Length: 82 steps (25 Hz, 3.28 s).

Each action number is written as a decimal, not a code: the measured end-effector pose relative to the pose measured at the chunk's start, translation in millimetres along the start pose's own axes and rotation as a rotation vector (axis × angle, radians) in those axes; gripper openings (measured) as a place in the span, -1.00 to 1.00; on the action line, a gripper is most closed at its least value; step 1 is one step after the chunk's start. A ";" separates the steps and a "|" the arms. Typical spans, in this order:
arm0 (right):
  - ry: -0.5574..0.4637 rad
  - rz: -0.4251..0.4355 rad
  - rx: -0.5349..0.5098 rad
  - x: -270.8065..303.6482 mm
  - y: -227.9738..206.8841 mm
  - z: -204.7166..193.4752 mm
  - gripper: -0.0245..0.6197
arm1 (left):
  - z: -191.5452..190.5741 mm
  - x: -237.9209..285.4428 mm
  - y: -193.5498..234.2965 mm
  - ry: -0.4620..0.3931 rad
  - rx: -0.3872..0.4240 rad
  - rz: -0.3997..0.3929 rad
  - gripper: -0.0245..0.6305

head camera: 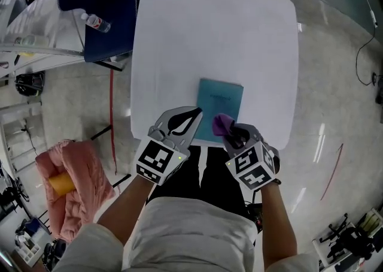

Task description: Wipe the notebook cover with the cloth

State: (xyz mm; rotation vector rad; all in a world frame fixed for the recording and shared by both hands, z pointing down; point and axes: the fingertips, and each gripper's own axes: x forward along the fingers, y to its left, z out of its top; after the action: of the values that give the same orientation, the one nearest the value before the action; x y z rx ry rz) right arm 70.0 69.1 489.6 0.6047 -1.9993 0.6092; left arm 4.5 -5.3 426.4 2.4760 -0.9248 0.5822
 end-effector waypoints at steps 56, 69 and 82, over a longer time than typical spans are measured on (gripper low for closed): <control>-0.575 -0.101 0.236 -165.3 -3.0 95.1 -0.59 | 117.0 -67.9 -57.5 -0.179 0.049 0.009 -0.93; -0.562 -0.109 0.217 -161.5 0.6 96.1 -0.60 | 106.5 -73.2 -55.2 -0.168 0.047 0.015 -0.93; -0.574 -0.100 0.215 -163.3 3.4 98.0 -0.60 | 109.2 -76.4 -55.8 -0.168 0.061 0.015 -0.93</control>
State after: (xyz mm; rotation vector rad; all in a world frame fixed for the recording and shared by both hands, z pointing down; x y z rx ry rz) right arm 78.8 37.6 301.9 1.1012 -2.4269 0.6429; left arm 15.4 14.0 283.7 2.6065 -1.0033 0.4177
